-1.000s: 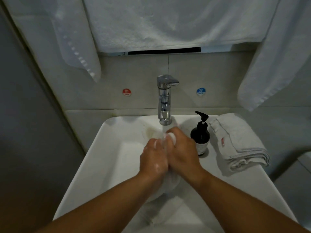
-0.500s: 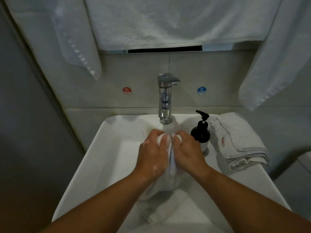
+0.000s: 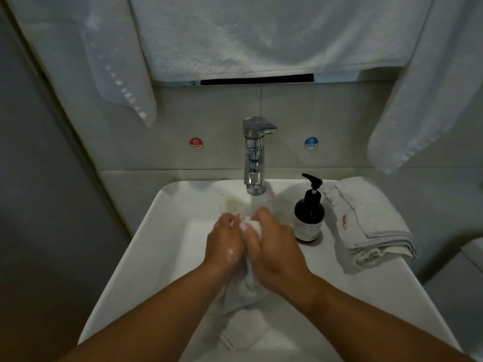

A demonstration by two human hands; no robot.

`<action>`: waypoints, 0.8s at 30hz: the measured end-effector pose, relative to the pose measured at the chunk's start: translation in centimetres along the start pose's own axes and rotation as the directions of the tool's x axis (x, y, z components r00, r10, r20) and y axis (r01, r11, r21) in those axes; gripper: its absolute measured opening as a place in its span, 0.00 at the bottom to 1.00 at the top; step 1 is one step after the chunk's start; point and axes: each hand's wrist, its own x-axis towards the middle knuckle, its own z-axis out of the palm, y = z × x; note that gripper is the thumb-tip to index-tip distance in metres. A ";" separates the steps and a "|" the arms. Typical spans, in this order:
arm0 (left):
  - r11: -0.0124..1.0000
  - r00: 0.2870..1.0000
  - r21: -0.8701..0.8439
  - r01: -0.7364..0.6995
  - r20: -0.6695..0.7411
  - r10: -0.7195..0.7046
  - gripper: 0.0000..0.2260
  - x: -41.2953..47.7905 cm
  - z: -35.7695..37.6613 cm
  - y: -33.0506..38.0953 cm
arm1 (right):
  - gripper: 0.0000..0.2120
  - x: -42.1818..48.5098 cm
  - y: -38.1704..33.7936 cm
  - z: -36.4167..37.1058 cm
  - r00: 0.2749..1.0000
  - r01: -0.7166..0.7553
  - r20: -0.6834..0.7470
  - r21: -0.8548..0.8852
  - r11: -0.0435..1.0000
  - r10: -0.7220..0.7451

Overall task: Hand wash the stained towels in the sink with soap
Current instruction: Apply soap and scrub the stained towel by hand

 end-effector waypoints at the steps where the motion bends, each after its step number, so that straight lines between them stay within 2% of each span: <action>1: 1.000 0.999 0.016 0.021 0.028 -0.022 0.13 -0.4 0.0 -0.2 | 0.10 0.1 -0.4 0.0 0.999 0.026 -0.029 0.004 1.000 -0.026; 3: 0.998 0.998 0.059 -0.025 0.062 0.021 0.16 -1.3 0.1 0.1 | 0.09 1.9 0.7 -0.1 0.991 -0.055 -0.123 0.009 0.998 0.055; 6: 0.986 0.987 0.043 -0.161 0.036 0.159 0.12 -2.0 0.0 1.7 | 0.11 3.1 2.3 -0.8 0.969 -0.229 -0.096 0.007 0.973 0.229; 7: 0.988 0.988 0.009 -0.154 -0.006 0.154 0.12 -1.6 0.1 1.8 | 0.11 2.6 2.4 -0.6 0.972 -0.226 -0.070 -0.011 0.974 0.225; 9: 0.998 0.999 -0.066 -0.016 -0.050 0.012 0.11 -0.3 0.2 0.9 | 0.08 0.9 1.1 -0.1 0.993 -0.118 -0.014 -0.009 0.993 0.118; 11: 0.971 0.991 -0.197 0.135 0.003 -0.137 0.13 0.1 0.3 -0.1 | 0.07 -0.3 -0.4 0.3 1.000 0.010 0.018 0.008 1.000 -0.011; 12: 0.975 0.991 -0.177 0.131 0.018 -0.130 0.14 -0.2 0.3 -0.2 | 0.07 0.0 -0.6 0.3 0.999 0.042 -0.003 -0.010 0.999 -0.042; 13: 0.990 0.997 -0.113 0.080 0.027 -0.078 0.16 -0.8 0.2 0.0 | 0.07 0.9 0.0 0.3 0.998 0.032 -0.055 -0.025 0.999 -0.033; 15: 0.997 0.997 0.018 -0.074 0.020 0.074 0.15 -1.6 0.2 0.5 | 0.08 2.8 1.2 -0.4 0.991 -0.095 -0.099 -0.009 0.995 0.094; 16: 0.988 0.989 0.035 -0.147 0.010 0.147 0.13 -2.1 0.2 1.1 | 0.09 3.1 1.9 -0.7 0.984 -0.157 -0.083 -0.015 0.988 0.155; 18: 0.972 0.972 0.039 -0.230 -0.029 0.231 0.09 -2.1 0.0 1.6 | 0.10 2.3 2.4 -0.6 0.984 -0.177 -0.038 -0.049 0.983 0.175; 20: 0.991 0.988 0.014 -0.136 -0.073 0.137 0.08 -0.8 -0.2 0.7 | 0.09 0.6 1.2 -0.1 0.997 -0.072 0.012 -0.028 0.997 0.072; 22: 0.994 0.997 -0.080 0.078 0.027 -0.076 0.09 0.1 -0.6 -0.2 | 0.11 -0.2 -0.1 0.3 0.998 0.045 0.046 0.013 0.999 -0.046; 23: 0.989 0.985 -0.052 0.140 0.106 -0.134 0.10 0.1 -0.6 -0.4 | 0.12 0.3 -0.2 0.5 0.997 0.068 0.035 0.001 0.998 -0.068; 24: 0.993 0.980 0.038 0.109 0.161 -0.114 0.12 -0.1 -0.6 -0.5 | 0.11 1.1 0.2 0.6 0.999 0.045 -0.001 -0.017 0.999 -0.045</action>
